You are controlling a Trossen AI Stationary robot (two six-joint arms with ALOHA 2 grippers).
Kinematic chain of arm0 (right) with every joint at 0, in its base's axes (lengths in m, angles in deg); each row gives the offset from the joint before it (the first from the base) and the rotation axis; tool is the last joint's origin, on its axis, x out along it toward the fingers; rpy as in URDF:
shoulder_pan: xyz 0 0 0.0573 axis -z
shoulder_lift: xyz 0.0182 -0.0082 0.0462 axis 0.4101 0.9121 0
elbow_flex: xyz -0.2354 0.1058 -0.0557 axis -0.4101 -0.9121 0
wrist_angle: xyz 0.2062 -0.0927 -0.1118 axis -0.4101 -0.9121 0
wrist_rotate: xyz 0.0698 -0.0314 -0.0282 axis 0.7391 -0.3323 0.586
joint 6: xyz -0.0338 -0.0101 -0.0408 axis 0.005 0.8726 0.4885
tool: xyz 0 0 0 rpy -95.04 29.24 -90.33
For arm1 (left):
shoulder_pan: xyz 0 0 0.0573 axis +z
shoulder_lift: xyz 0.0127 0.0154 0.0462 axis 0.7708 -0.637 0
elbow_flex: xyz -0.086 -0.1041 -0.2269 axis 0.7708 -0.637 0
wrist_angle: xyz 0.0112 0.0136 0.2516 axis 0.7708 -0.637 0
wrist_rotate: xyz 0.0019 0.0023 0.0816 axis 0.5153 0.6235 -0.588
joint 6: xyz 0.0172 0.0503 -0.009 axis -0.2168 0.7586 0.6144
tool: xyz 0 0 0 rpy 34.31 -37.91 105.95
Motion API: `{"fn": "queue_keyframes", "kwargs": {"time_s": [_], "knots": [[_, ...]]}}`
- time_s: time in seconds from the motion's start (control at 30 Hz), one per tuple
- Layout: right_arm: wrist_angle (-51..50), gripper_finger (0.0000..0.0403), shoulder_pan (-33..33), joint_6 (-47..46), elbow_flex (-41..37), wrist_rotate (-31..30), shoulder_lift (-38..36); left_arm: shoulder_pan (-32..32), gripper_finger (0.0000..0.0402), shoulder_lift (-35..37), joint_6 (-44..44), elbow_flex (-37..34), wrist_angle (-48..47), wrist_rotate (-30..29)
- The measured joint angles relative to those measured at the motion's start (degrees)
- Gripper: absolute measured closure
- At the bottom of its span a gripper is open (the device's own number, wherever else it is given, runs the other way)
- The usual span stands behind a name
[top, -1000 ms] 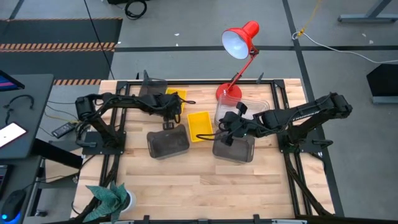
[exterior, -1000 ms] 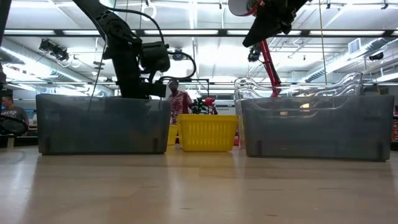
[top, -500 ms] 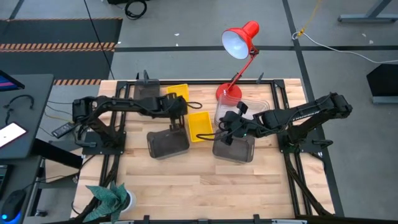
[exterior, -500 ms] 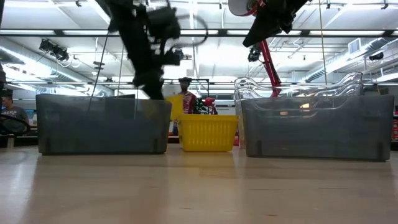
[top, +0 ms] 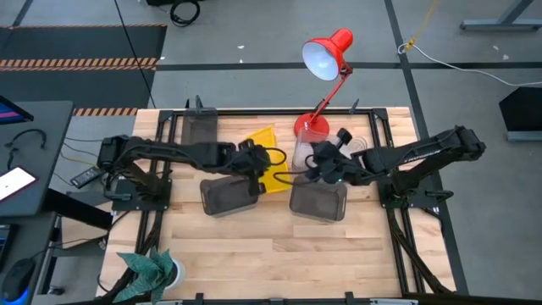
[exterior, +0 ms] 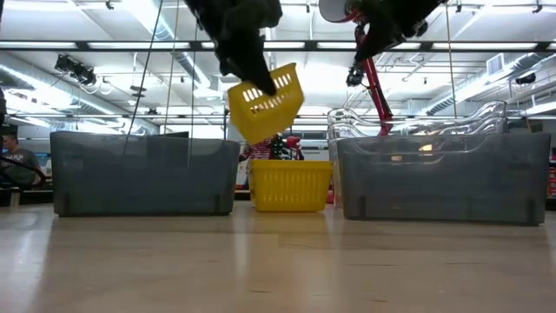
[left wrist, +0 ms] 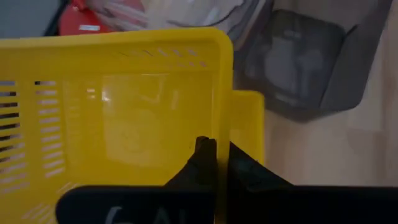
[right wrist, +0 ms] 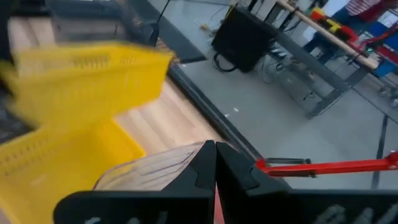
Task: Stack baskets by color
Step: Stack the top yellow bin on top of the bottom yellow bin
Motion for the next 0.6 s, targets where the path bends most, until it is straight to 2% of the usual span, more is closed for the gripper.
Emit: {"fn": "queue_keyframes", "kwargs": {"time_s": [0.3, 0.6], "knots": [[0.3, 0.0393, -2.9, -1.5, -1.5, 0.3, -4.6, -3.1, 0.0395, -4.9, -3.7, -0.3, 6.3, 0.0], [2.3, 0.0393, -3.8, -1.6, -3.6, 0.4, -6.4, -3.7, 0.0395, -10.1, -4.0, -0.1, 5.2, 0.0]]}}
